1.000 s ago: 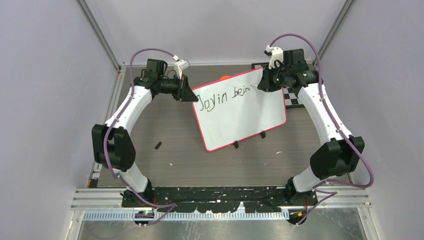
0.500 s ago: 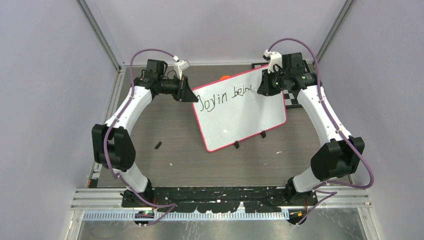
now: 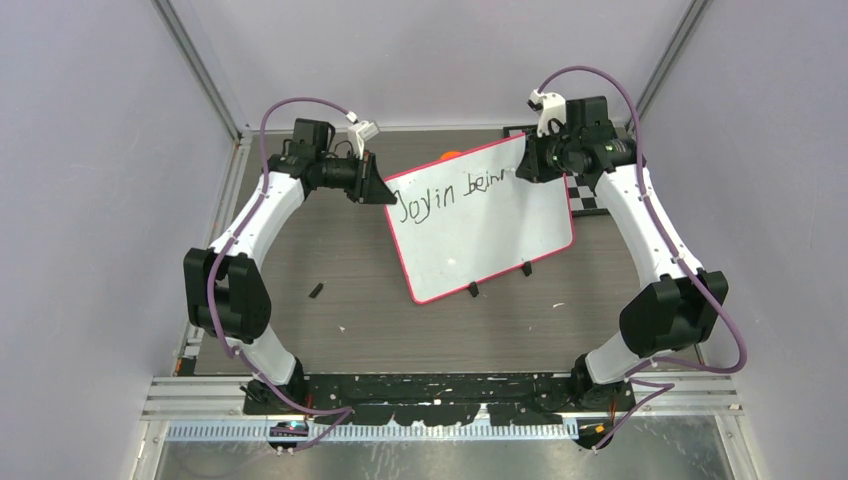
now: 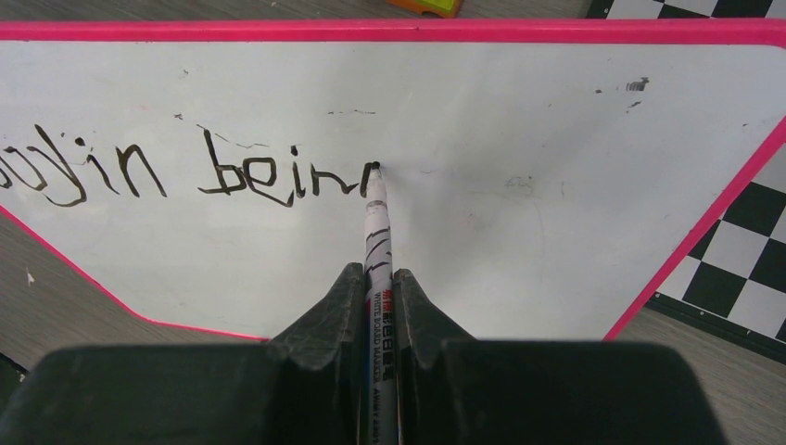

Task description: Write a sentence on the whiteboard

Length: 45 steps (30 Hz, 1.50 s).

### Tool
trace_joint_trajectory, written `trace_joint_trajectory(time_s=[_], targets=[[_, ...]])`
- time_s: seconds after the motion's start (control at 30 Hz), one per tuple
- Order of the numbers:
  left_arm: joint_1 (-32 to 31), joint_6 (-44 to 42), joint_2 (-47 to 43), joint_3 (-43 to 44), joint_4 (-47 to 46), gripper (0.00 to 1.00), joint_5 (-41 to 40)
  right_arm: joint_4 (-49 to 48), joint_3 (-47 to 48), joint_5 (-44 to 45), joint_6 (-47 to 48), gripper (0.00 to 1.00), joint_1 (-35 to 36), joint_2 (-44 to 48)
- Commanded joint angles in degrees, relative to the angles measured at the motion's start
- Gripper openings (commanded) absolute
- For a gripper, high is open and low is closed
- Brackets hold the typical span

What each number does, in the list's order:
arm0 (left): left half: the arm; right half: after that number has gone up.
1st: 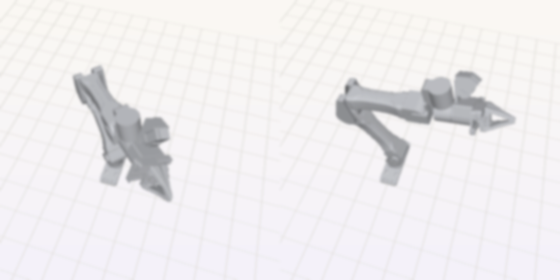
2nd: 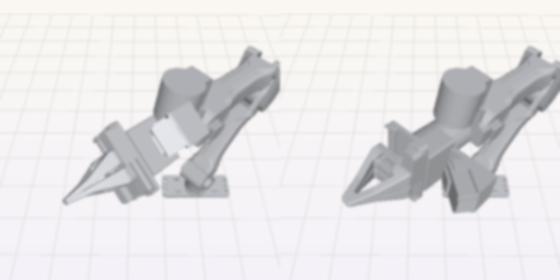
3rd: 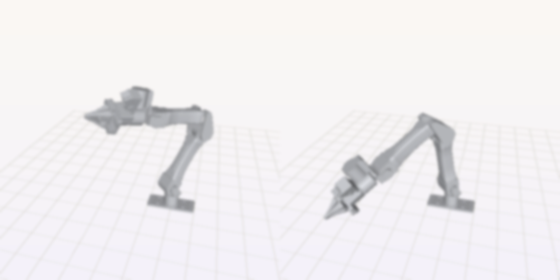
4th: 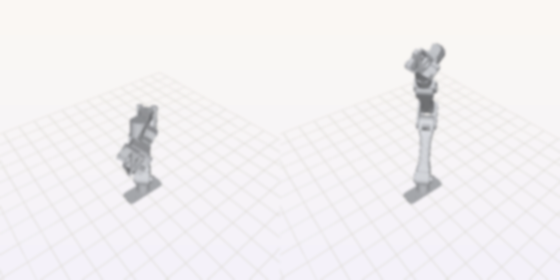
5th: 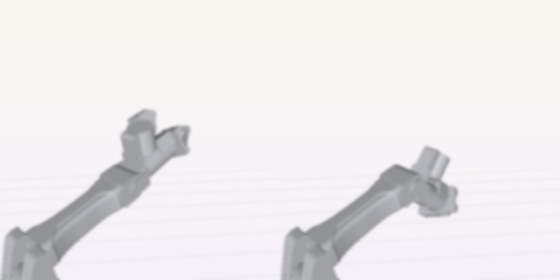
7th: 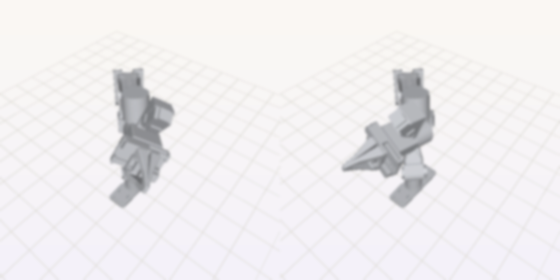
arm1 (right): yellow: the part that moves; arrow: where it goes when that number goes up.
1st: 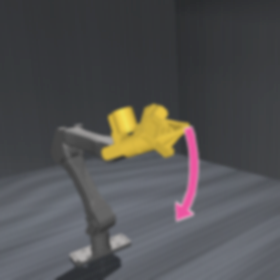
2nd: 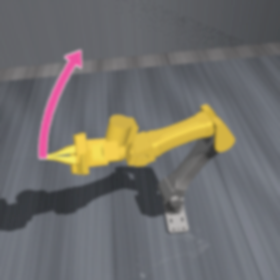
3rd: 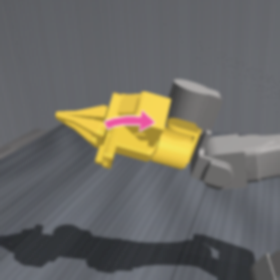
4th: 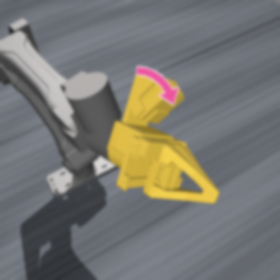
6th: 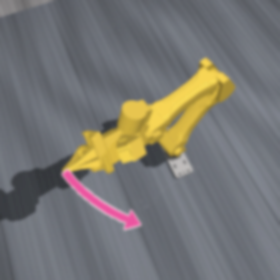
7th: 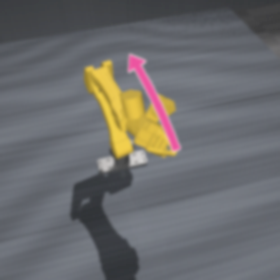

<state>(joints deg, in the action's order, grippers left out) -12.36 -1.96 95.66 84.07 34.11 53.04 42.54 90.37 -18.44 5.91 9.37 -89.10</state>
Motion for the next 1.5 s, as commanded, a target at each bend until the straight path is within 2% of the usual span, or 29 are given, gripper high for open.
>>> trace_joint_trajectory(time_s=[0.0, 0.8, 1.0, 1.2, 1.33, 1.47], targets=[[-1.26, -3.69, -0.60, -0.93, -0.66, 0.00, -3.90, -1.78, 2.43, 1.03, 0.24, 0.00, -0.26, -0.45], [-1.26, -3.47, -0.50, -1.50, -1.18, 0.00, -3.65, -1.10, -8.49, -1.26, 0.36, 0.00, 1.18, 5.11], [-1.26, -3.06, -0.53, -1.54, -1.50, 0.00, -3.55, 0.70, -6.14, -3.60, 0.02, 0.00, 2.94, 5.82], [-1.26, -2.07, -0.86, -1.50, -1.93, 0.00, -3.27, 5.50, -3.99, -10.04, 0.41, 0.00, 3.45, 8.72], [-1.26, -1.26, -0.87, -1.52, -2.02, 0.04, -2.94, 6.29, -6.77, -11.70, 0.68, 0.00, 5.54, 11.39], [-1.26, -0.68, -1.44, -2.33, -2.52, 0.13, -2.45, 6.05, -9.70, -12.41, 0.58, 0.00, 7.93, 12.41]])
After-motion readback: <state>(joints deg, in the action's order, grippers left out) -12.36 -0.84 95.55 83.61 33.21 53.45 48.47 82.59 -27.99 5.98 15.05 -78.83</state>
